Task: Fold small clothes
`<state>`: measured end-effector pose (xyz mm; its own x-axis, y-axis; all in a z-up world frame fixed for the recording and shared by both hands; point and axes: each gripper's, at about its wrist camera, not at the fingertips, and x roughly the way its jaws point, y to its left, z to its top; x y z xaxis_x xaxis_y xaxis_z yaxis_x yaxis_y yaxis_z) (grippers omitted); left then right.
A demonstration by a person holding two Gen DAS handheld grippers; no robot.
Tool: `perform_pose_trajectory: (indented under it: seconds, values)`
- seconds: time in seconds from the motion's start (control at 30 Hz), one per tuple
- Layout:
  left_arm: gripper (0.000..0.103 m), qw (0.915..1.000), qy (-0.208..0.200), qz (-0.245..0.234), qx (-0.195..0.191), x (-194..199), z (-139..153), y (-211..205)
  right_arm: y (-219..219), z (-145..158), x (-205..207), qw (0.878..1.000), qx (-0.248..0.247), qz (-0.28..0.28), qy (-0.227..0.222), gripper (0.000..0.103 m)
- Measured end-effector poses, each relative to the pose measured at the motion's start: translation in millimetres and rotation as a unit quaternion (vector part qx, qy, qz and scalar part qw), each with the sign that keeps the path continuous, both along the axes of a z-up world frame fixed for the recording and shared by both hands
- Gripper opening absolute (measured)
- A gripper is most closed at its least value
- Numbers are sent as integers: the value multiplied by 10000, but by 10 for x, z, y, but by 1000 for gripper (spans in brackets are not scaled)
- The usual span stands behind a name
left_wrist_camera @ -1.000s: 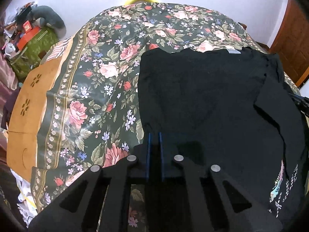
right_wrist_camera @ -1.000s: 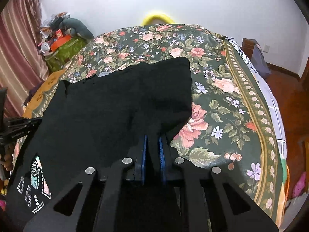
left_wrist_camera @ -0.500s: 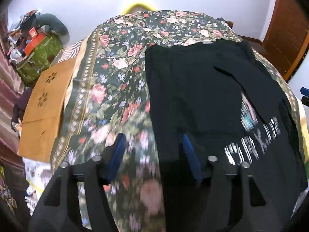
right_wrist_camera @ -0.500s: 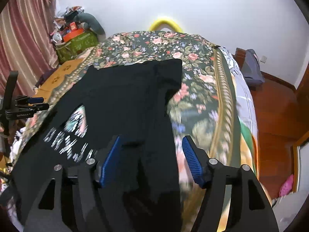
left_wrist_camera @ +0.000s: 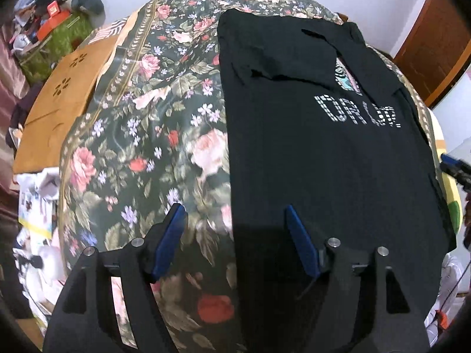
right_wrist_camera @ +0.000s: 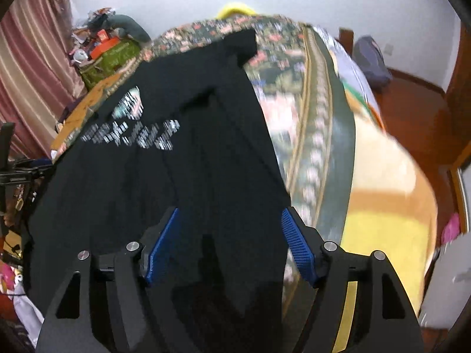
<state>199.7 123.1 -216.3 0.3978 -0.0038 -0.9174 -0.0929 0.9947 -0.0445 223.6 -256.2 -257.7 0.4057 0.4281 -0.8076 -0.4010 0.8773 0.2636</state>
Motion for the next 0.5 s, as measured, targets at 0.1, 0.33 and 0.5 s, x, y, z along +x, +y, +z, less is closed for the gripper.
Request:
perform_pose_trajectory:
  seconds: [0.1, 0.33, 0.5]
  values:
    - [50, 9997, -34, -65, -234, -37, 6, -43, -21, -147, 7, 9999, 33, -99, 104, 67]
    - [5, 9994, -134, -166, -258, 60, 16, -161, 109, -281, 108, 9994, -226, -243, -100, 63]
    - [4, 9991, -378, -164, -126, 104, 113, -148, 252, -245, 147, 9999, 23, -140, 1, 5]
